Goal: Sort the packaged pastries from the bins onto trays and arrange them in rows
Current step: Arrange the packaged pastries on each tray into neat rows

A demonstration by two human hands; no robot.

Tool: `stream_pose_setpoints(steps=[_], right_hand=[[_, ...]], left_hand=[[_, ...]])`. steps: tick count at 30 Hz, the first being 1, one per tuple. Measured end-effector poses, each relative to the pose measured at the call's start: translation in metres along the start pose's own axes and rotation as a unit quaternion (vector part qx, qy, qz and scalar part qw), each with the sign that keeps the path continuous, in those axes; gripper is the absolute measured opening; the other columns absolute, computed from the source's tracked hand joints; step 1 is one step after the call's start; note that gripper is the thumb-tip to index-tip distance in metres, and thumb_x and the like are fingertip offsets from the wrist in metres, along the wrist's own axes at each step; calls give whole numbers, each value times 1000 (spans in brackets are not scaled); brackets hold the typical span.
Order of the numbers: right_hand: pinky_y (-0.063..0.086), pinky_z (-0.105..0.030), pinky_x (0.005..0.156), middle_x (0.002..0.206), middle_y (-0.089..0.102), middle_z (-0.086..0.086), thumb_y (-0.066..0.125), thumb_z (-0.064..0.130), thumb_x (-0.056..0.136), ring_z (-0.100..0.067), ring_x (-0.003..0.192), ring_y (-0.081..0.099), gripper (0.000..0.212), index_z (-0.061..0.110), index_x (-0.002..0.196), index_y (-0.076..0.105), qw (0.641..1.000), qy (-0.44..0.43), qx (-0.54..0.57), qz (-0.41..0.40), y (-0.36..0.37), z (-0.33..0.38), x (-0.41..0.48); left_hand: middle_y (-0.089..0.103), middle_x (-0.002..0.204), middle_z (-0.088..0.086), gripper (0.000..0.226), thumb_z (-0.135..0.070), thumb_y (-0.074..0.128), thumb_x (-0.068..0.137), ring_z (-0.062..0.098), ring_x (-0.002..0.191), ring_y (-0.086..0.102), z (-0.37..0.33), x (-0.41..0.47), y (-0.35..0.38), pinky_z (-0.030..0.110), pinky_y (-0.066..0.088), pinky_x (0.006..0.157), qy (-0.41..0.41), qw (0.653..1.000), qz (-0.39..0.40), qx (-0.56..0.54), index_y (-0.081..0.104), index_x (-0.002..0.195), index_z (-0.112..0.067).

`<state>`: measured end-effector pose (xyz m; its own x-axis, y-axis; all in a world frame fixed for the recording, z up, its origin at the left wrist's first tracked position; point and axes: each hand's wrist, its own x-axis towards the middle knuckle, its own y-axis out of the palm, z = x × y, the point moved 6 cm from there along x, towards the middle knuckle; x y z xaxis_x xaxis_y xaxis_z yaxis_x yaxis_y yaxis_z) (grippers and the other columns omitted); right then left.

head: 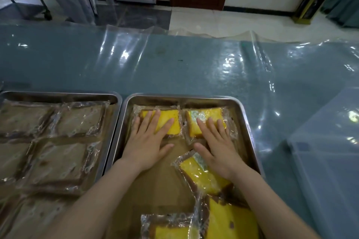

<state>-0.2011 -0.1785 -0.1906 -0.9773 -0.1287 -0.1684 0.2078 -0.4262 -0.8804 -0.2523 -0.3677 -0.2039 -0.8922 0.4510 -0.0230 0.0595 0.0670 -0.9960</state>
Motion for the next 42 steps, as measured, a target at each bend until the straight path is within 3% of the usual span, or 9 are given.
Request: stream_pose_setpoints(steps=[5, 13, 18, 24, 27, 32, 36, 39, 42], right_hand=[[-27, -37, 106, 147, -40, 5, -3, 80, 73, -14, 127, -48, 78, 48, 142, -20, 998, 2, -63, 23, 10, -7, 13], [18, -42, 115, 155, 27, 3, 51, 22, 95, -23, 143, 14, 49, 32, 142, 42, 990, 35, -75, -116, -26, -25, 7], [34, -38, 97, 116, 65, -4, 50, 11, 94, -28, 115, 51, 26, 17, 113, 67, 970, 17, -69, -232, -52, -4, 11], [27, -33, 77, 75, 63, -2, 66, -8, 68, -28, 74, 56, 34, 18, 90, 69, 916, -44, -137, -374, -102, 29, 21], [34, -37, 89, 101, 67, 1, 60, 22, 90, -26, 95, 59, 20, 24, 108, 67, 971, -45, -103, -210, -90, 24, 41], [27, -38, 112, 147, 39, 12, 71, 58, 72, -14, 136, 31, 72, 40, 137, 44, 995, -31, -26, 94, -42, -3, 33], [25, -38, 113, 148, 36, 13, 77, 37, 76, -12, 137, 29, 73, 40, 137, 37, 994, -16, 18, 108, -36, -9, 16], [45, -36, 92, 115, 65, 9, 66, 25, 86, -15, 108, 57, 25, 32, 108, 60, 999, -14, 31, 10, -58, -3, 14], [41, -31, 82, 96, 65, 11, 59, 16, 89, -15, 95, 57, 19, 31, 93, 69, 989, -58, -35, -131, -92, 12, 16]], left_hand=[[-28, 151, 0, 69, -73, 3, 80, 21, 139, -29, 2, -1, 1, 42, -20, 111, 1, 1000, -6, -15, -22, 139, -48], [-9, 157, -1, 60, -57, 21, 91, 15, 142, -19, 1, -7, -6, 40, -12, 115, -6, 998, -42, -45, 1, 147, -42], [17, 156, 5, 56, -39, 44, 93, 19, 144, 5, -3, -12, -13, 40, 0, 117, -26, 994, -85, -62, 30, 146, -25], [33, 150, 11, 55, -29, 57, 87, 26, 142, 20, -4, -11, -14, 43, 8, 116, -37, 992, -103, -60, 44, 139, -17], [29, 152, 9, 55, -31, 55, 89, 24, 143, 19, -3, -11, -12, 42, 6, 116, -39, 993, -96, -59, 40, 141, -20], [25, 154, 6, 56, -34, 48, 91, 21, 143, 15, -3, -9, -11, 39, 2, 116, -42, 994, -88, -57, 35, 144, -23], [24, 154, 6, 55, -35, 45, 91, 21, 143, 15, -3, -10, -12, 40, 5, 117, -42, 994, -82, -59, 35, 144, -23], [24, 154, 6, 55, -35, 46, 91, 21, 143, 15, -4, -10, -13, 41, 6, 117, -43, 994, -76, -61, 35, 144, -23], [30, 152, 9, 53, -33, 50, 91, 23, 142, 20, -5, -11, -14, 43, 11, 116, -41, 993, -83, -67, 40, 141, -21]])
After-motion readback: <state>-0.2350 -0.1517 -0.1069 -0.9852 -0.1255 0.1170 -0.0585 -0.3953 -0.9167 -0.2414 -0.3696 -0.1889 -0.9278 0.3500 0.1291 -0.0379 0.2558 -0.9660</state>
